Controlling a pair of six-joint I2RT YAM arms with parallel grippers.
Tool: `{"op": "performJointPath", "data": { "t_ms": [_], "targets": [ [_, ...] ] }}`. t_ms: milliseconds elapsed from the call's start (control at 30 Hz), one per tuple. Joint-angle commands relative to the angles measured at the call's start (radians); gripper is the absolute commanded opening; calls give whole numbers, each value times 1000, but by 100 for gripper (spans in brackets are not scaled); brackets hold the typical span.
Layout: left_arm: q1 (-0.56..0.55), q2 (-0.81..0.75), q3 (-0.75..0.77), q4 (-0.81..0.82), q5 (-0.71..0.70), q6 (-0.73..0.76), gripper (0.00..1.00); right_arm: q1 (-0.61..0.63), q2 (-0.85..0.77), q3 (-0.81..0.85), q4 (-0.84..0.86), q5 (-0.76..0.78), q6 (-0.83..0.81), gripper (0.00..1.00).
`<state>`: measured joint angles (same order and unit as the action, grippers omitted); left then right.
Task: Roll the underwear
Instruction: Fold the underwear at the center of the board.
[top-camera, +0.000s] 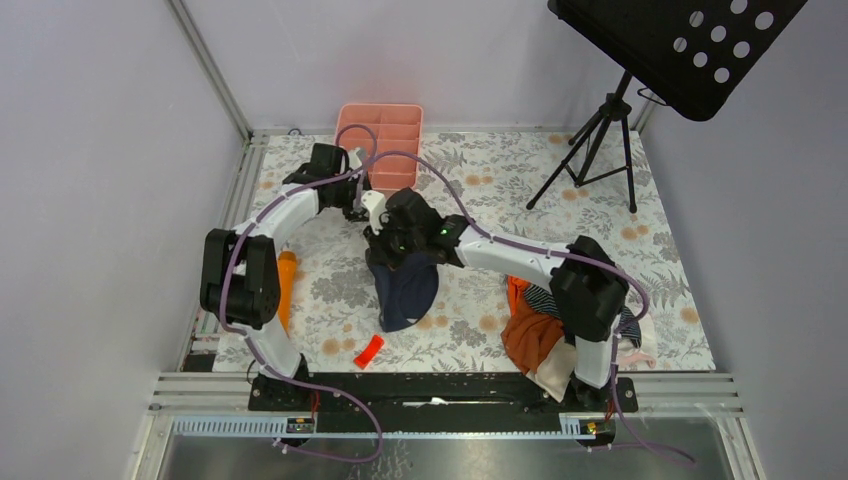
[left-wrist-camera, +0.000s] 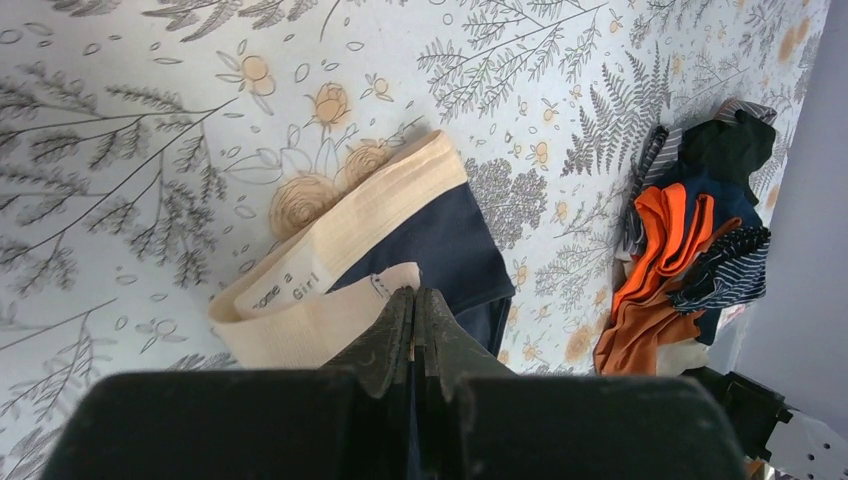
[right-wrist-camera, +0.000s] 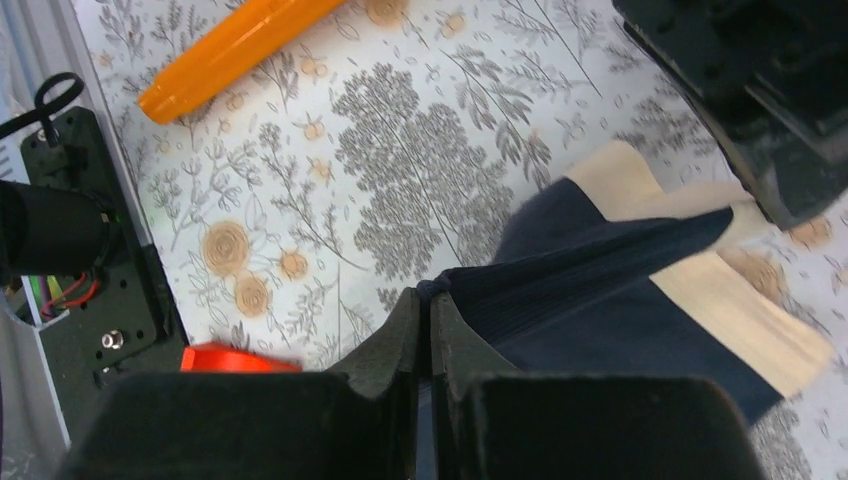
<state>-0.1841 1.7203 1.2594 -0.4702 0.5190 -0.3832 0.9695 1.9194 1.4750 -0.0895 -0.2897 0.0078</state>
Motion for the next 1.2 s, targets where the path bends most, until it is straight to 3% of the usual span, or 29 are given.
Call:
{"op": "performJointPath", "data": {
  "t_ms": [0, 600, 933, 1167],
  "targets": [
    [-30, 57, 96, 89, -55, -22, 0, -7, -123, -103, 45, -76, 30, 0],
    [-119, 249, 228, 114, -77, 29, 0, -134, -212, -392, 79, -20, 44, 0],
    [-129, 280, 255, 149, -118, 28, 0, -169, -212, -449, 80, 8, 62, 2],
    [-135, 273, 296, 71, -178, 22, 0, -176, -189, -407, 80, -38, 61, 5]
  ]
}}
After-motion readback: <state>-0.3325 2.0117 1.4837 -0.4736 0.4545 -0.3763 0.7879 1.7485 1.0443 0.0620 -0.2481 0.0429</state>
